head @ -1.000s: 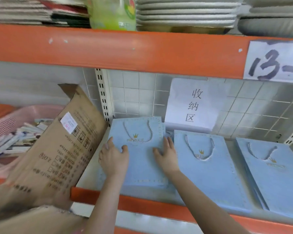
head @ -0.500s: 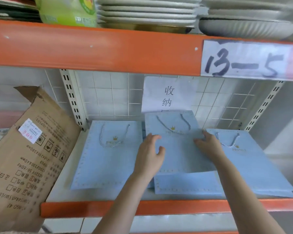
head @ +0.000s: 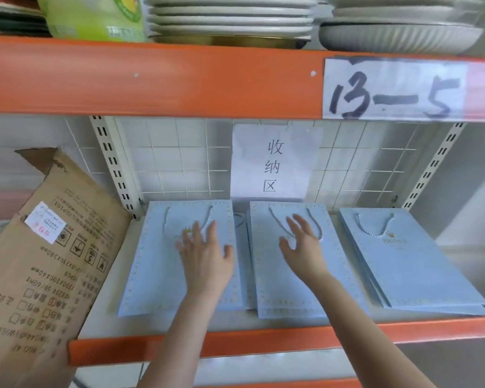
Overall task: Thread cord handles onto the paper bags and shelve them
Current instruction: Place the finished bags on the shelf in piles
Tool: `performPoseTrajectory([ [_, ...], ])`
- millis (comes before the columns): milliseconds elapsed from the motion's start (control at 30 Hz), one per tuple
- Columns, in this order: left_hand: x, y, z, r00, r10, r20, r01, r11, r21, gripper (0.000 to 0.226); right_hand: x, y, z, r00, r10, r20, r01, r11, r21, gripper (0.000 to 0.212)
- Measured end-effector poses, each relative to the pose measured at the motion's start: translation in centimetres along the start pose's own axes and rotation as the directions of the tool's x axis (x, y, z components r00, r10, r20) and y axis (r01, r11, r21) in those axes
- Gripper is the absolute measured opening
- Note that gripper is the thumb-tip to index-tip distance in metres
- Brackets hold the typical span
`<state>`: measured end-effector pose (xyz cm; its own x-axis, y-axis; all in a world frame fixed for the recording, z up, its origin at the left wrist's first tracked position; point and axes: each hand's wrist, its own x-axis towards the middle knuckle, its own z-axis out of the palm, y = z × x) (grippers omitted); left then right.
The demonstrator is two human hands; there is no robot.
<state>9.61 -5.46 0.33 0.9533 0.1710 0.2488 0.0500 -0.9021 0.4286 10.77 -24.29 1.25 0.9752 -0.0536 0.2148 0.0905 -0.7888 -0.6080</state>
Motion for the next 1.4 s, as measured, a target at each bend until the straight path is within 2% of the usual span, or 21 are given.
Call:
performPoseTrajectory([
  [67,0.5,-3.0,-1.4,0.968,-0.246,0.039,0.245,0.969,0.046,0.063,-0.2,-2.6,1.8,0.990,-0.076,0.119,0.069,0.996,0.064,0.052],
  [133,0.3,-5.6,-2.4,0.914,-0.402,0.062,0.399,0.916,0.051,0.068,-0.4,-4.9,4.2,0.962,-0.103,0.254,0.080,0.992,0.101,0.055],
  [200,-0.4,-7.4,-2.5,0.883,-0.465,0.069,0.458,0.884,0.093,0.069,-0.8,-6.6,7.0,0.924,-0.085,0.374,0.048,0.993,0.108,0.059],
  [267,-1.0,-8.2,-2.1,0.885,-0.462,0.060,0.449,0.880,0.154,0.068,-1.3,-7.5,9.3,0.908,-0.021,0.419,-0.018,0.996,0.090,0.066],
  [367,-1.3,-8.2,-1.7,0.896,-0.445,-0.011,0.442,0.888,0.127,0.067,-1.7,-7.7,10.3,0.933,0.037,0.359,-0.064,0.996,0.064,0.069],
  [567,-1.5,-7.0,-2.6,0.910,-0.397,-0.123,0.388,0.917,-0.091,0.061,-0.8,-7.6,7.0,0.987,-0.063,0.150,0.017,0.957,0.289,0.060],
  [633,-1.6,-5.7,-3.2,0.920,-0.352,-0.170,0.336,0.935,-0.118,0.059,-0.1,-6.9,5.0,0.991,-0.044,0.123,-0.006,0.926,0.377,0.059],
  [733,-1.2,-2.2,-3.9,0.951,-0.257,-0.170,0.206,0.941,-0.270,0.055,0.8,-4.5,1.4,0.998,0.020,0.056,-0.045,0.868,0.494,0.059],
  [867,-1.4,3.1,-1.0,0.997,-0.019,-0.081,-0.019,0.898,-0.439,0.051,1.1,0.5,-4.4,0.982,0.182,-0.048,-0.138,0.871,0.471,0.060],
  [933,-2.3,5.6,1.4,0.999,0.051,0.002,-0.042,0.842,-0.537,0.049,0.7,3.0,-7.2,0.963,0.256,-0.081,-0.199,0.884,0.424,0.061],
  [1000,-3.0,8.1,3.5,0.994,0.064,0.092,0.008,0.777,-0.629,0.047,-0.1,5.4,-9.5,0.946,0.313,-0.088,-0.257,0.885,0.389,0.061],
  [1067,-3.2,10.7,4.9,0.972,0.071,0.225,0.100,0.740,-0.665,0.045,-1.1,7.9,-11.4,0.923,0.377,-0.081,-0.320,0.867,0.382,0.061],
  [1133,-3.2,13.3,6.0,0.944,0.125,0.306,0.122,0.729,-0.674,0.041,-2.5,10.4,-12.9,0.900,0.432,-0.053,-0.383,0.845,0.373,0.058],
  [1200,-3.1,15.9,6.6,0.924,0.203,0.324,0.083,0.719,-0.690,0.038,-3.7,12.5,-14.4,0.867,0.495,-0.054,-0.448,0.823,0.350,0.056],
  [1333,-3.6,20.5,6.9,0.863,0.363,0.350,-0.002,0.697,-0.717,0.035,-5.0,15.9,-17.5,0.789,0.581,-0.201,-0.540,0.811,0.227,0.053],
  [1400,-3.7,21.3,7.1,0.816,0.430,0.387,-0.052,0.721,-0.691,0.035,-5.0,17.5,-18.8,0.754,0.604,-0.259,-0.591,0.795,0.135,0.055],
])
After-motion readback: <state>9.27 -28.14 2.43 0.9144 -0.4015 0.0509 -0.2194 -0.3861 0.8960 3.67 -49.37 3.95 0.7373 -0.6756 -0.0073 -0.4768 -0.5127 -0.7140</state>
